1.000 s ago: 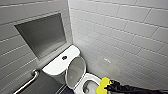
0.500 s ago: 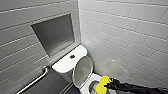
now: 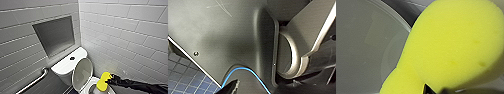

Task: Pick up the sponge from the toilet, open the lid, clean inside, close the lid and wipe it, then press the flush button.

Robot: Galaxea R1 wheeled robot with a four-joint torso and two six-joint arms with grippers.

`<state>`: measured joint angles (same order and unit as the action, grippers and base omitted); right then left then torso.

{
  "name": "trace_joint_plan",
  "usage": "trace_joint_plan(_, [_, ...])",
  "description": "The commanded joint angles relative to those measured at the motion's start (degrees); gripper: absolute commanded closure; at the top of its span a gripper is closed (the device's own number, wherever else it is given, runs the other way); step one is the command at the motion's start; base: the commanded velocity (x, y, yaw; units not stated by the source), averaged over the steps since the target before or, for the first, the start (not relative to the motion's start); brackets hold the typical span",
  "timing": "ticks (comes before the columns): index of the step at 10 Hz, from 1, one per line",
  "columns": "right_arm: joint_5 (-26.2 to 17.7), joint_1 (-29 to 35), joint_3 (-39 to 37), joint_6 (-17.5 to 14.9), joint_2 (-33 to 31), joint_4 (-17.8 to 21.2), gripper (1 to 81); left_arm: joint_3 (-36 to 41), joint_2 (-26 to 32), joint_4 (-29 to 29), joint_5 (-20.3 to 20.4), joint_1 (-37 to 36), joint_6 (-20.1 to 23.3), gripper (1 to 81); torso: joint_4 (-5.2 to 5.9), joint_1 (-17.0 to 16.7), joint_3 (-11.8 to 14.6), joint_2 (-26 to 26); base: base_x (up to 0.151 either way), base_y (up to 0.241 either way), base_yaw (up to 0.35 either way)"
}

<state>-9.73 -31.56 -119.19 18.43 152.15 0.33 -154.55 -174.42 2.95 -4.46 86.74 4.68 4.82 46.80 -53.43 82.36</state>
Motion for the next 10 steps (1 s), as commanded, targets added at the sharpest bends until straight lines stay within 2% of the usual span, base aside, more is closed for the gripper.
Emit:
trace_joint_plan(1, [-0.9, 8.1, 0.8, 0.4, -0.5, 0.5, 81.1, 0.2, 0.0, -0.8, -4.7, 0.7, 0.3, 1.0, 0.0, -0.2, -1.6, -0.2, 0.0, 0.0, 0.0])
trace_joint_plan(2, [-0.8, 8.2, 0.8, 0.4, -0.5, 0.5, 81.1, 0.2, 0.0, -0.8, -4.7, 0.6, 0.3, 1.0, 0.0, 1.0, -3.5, 1.7, 0.0, 0.0, 0.0])
trace_joint_plan(4, [-0.7, 8.6, 0.8, 0.5, -0.3, 0.5, 81.1, 0.2, -0.1, -0.7, -4.7, 0.6, 0.3, 1.0, 0.0, 1.6, -5.2, 3.0, 0.0, 0.0, 0.0])
trace_joint_plan(7, [0.5, 9.4, -0.2, 0.5, 0.5, 0.5, 81.1, 0.2, -0.1, -0.7, -4.7, 0.8, 0.3, 1.0, 0.0, 1.8, -9.2, 3.2, 0.0, 0.0, 0.0])
trace_joint_plan(10, [0.4, 10.7, -3.4, 0.5, 3.6, 0.5, 81.1, 0.2, -0.2, -0.8, -4.7, 0.9, 0.3, 1.0, 0.0, 1.9, -9.4, 3.2, 0.0, 0.0, 0.0])
